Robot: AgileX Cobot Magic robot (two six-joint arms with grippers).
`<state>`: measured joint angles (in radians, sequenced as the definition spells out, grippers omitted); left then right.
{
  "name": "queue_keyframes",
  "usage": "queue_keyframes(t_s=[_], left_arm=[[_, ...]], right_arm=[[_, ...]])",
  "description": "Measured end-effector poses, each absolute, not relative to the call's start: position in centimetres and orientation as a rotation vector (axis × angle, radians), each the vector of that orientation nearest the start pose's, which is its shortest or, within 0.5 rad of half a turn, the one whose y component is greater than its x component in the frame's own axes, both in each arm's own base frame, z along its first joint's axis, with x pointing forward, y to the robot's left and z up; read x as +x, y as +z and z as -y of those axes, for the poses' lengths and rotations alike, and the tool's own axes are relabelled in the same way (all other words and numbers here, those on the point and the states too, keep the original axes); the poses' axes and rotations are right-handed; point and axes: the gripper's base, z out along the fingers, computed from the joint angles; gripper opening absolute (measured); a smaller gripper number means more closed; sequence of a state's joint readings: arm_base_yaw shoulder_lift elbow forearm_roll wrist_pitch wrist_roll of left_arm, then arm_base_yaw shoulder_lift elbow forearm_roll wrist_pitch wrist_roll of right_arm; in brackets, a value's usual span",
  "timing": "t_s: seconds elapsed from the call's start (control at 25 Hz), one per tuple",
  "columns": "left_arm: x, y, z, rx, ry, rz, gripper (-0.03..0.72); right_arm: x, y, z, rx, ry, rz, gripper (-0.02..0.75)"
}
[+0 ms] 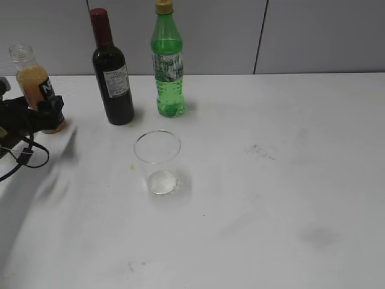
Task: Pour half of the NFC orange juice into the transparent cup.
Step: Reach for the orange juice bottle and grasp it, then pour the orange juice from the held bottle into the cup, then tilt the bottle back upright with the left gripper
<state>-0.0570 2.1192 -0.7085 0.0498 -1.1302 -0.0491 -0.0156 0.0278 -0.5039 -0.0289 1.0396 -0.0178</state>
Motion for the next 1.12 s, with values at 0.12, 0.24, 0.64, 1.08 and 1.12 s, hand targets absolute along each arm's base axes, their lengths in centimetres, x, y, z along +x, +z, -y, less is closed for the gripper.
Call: queue_keyframes(t_s=[0.12,0.24,0.64,1.08,1.12], left_arm=[[36.5,8.7,2.5,0.058,-0.099,-1.759,0.670],[37.7,8.5,2.4,0.045,-0.094,-1.746,0.668],[38.3,7.9,2.1,0.005,-0.077,-1.749,0.479],[34.5,9.5,1.9,0.063,-0.026,-1.742,0.478],[33.7,9.9,1.8,0.085,-0.008,-1.746,0.478]], right_arm=[[0.0,28.0,0.2,-0.002,-0.056,-2.047,0.571],[0.0,28.0,0.2,-0.002,-0.056,-2.047,0.571],[0.0,28.0,0.2,-0.002,-0.056,-2.047,0.571],[0.0,28.0,0.2,-0.002,-0.056,-2.047,0.571],[0.0,28.0,0.2,-0.002,-0.056,-2.047,0.571]])
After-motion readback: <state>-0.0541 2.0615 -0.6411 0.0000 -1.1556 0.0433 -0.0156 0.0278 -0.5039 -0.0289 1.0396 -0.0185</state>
